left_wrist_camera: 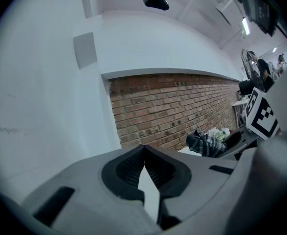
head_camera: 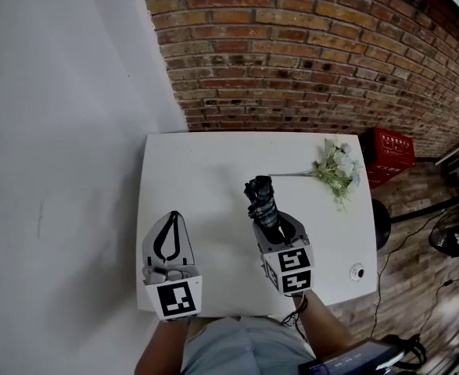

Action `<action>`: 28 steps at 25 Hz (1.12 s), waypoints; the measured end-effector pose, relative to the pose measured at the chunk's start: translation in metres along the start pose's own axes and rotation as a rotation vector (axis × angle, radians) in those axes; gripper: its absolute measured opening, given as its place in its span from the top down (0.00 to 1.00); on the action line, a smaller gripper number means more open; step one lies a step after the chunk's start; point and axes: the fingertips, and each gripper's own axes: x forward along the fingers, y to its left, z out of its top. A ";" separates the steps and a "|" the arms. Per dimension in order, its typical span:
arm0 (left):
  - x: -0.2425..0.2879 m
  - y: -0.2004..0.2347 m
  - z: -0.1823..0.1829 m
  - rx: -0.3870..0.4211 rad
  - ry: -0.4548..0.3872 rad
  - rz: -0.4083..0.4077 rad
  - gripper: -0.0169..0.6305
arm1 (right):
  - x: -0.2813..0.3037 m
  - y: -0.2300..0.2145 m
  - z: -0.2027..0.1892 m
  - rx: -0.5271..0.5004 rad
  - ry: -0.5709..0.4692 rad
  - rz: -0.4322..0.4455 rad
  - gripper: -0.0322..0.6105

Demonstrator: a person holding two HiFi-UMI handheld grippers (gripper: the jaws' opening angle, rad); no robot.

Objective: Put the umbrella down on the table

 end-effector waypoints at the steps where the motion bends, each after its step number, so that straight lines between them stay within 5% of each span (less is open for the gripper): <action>1: 0.001 0.000 -0.001 -0.002 0.001 -0.001 0.96 | 0.002 -0.001 -0.003 0.002 0.008 -0.002 0.64; 28: 0.026 0.005 -0.021 0.000 0.045 -0.018 0.96 | 0.039 -0.019 -0.056 0.020 0.161 -0.031 0.64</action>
